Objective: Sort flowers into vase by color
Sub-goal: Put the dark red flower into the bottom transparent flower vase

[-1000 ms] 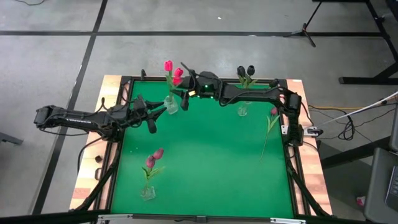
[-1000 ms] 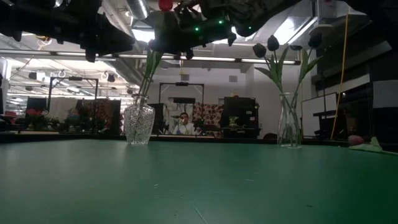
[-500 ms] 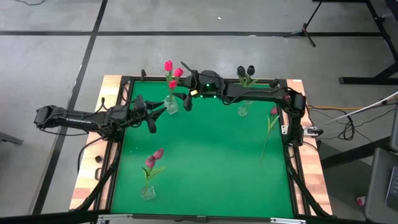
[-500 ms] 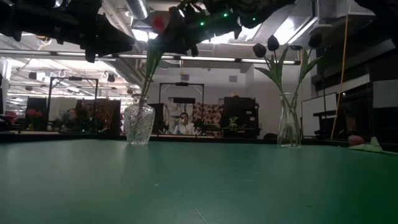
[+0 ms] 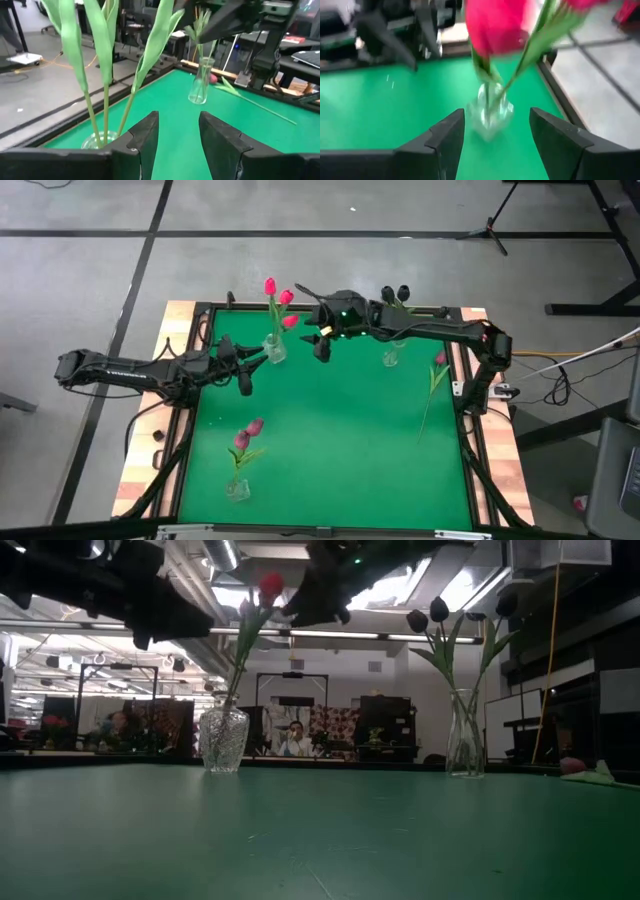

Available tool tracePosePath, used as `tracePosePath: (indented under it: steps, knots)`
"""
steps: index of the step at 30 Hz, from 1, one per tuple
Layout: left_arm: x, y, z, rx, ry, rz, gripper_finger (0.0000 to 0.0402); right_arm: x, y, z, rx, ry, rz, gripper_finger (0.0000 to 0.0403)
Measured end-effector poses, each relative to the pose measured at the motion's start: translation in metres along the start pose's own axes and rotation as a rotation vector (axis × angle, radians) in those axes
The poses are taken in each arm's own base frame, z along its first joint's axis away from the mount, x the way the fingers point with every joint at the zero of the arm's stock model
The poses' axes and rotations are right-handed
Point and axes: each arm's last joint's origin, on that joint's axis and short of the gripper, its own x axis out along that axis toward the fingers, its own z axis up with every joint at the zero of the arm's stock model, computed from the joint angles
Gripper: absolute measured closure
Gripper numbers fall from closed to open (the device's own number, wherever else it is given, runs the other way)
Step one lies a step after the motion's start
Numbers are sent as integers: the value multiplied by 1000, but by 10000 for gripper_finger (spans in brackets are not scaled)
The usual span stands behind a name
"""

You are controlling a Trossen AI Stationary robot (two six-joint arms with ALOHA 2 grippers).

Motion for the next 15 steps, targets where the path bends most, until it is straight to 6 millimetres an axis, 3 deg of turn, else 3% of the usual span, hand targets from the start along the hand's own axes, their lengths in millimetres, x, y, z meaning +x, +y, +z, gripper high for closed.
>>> tracePosePath:
  steps: [5, 15]
  knots:
    - [0, 0, -2, -22, 24, -2, 264, -15, 24, -3, -20, 101, 43, 181]
    - [-1, -2, -5, -42, 49, -22, 264, -24, 83, -17, -160, 256, 130, 181]
